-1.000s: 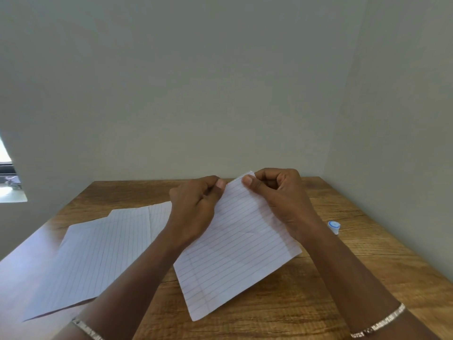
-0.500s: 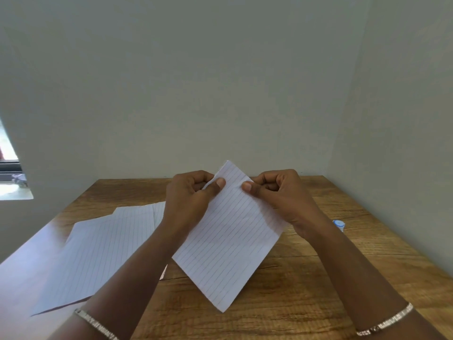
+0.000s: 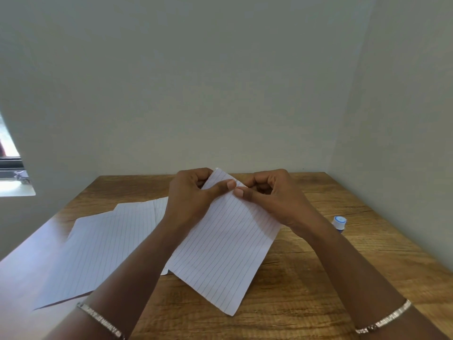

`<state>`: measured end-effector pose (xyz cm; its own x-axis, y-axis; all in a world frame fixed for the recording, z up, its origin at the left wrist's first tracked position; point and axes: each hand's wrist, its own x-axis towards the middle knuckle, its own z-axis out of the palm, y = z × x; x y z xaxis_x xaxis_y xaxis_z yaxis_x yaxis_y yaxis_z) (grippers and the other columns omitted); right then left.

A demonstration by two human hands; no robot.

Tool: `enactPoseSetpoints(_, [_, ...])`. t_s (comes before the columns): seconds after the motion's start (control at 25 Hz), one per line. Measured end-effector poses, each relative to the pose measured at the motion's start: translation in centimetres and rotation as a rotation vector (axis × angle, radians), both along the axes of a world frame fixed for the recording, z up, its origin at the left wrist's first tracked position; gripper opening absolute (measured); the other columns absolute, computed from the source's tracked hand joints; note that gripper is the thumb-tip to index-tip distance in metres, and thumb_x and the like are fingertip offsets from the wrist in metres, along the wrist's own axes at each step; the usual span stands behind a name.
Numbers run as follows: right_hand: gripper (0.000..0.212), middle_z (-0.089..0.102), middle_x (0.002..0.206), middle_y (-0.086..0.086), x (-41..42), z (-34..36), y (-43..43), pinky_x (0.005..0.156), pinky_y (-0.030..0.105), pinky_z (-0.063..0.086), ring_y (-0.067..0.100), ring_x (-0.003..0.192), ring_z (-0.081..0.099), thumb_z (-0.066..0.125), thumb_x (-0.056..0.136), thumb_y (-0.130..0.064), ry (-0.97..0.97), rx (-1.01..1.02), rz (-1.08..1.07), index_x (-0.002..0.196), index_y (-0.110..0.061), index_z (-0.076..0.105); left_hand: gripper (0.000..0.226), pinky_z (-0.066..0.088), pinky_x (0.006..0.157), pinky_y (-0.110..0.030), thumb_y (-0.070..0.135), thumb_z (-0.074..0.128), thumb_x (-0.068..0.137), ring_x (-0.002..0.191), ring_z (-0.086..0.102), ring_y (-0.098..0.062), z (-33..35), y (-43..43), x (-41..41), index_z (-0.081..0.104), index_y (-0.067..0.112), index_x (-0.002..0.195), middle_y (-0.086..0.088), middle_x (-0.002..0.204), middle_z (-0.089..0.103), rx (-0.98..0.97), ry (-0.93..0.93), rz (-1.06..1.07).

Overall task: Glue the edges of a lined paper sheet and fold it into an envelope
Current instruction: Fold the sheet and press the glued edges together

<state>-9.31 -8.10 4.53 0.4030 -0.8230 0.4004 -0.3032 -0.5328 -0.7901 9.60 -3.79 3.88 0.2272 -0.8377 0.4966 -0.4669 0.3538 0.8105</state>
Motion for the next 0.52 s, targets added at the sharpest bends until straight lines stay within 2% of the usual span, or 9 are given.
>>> enactPoseSetpoints(0.12, [0.014, 0.081, 0.087, -0.004, -0.3, 0.1, -0.4, 0.076, 0.030, 0.059, 0.010, 0.080, 0.076, 0.078, 0.088, -0.034, 0.025, 0.007, -0.002, 0.091, -0.021, 0.081, 0.019, 0.063, 0.071, -0.050, 0.034, 0.080, 0.082, 0.072, 0.077, -0.019, 0.3, 0.2, 0.4, 0.080, 0.016, 0.087, -0.002, 0.077, 0.079, 0.045, 0.094, -0.037])
enactPoseSetpoints(0.2, [0.012, 0.081, 0.086, -0.004, -0.3, 0.1, -0.5, 0.072, 0.026, 0.055, 0.009, 0.079, 0.075, 0.078, 0.087, -0.034, 0.026, 0.022, -0.020, 0.090, -0.022, 0.081, 0.019, 0.062, 0.075, -0.053, 0.032, 0.078, 0.085, 0.074, 0.077, -0.022, 0.4, 0.2, 0.4, 0.081, 0.013, 0.088, -0.004, 0.078, 0.079, 0.056, 0.103, -0.061])
enactPoseSetpoints(0.28, [0.012, 0.080, 0.084, -0.002, -0.4, 0.0, -0.5, 0.069, 0.023, 0.051, 0.010, 0.077, 0.075, 0.079, 0.086, -0.035, 0.035, 0.027, -0.039, 0.088, -0.023, 0.081, 0.020, 0.062, 0.076, -0.052, 0.031, 0.076, 0.087, 0.075, 0.077, -0.023, 0.4, 0.3, 0.2, 0.080, 0.011, 0.090, -0.006, 0.079, 0.079, 0.063, 0.092, -0.075])
enactPoseSetpoints(0.4, [0.016, 0.080, 0.081, -0.001, -0.8, 0.0, -0.6, 0.067, 0.025, 0.054, 0.012, 0.075, 0.076, 0.081, 0.084, -0.038, 0.039, 0.080, -0.036, 0.086, -0.023, 0.081, 0.024, 0.062, 0.074, -0.051, 0.032, 0.073, 0.089, 0.074, 0.076, -0.026, 0.3, 0.3, 0.6, 0.078, 0.008, 0.087, -0.009, 0.078, 0.078, 0.062, 0.105, -0.052])
enactPoseSetpoints(0.52, [0.019, 0.081, 0.084, -0.004, -1.4, 0.0, -1.0, 0.068, 0.023, 0.054, 0.008, 0.078, 0.075, 0.086, 0.080, -0.035, -0.028, 0.119, -0.061, 0.086, -0.018, 0.081, 0.022, 0.064, 0.076, -0.045, 0.034, 0.072, 0.090, 0.076, 0.077, -0.023, 0.2, 0.0, 1.7, 0.079, 0.013, 0.091, -0.006, 0.081, 0.079, 0.081, 0.250, -0.047])
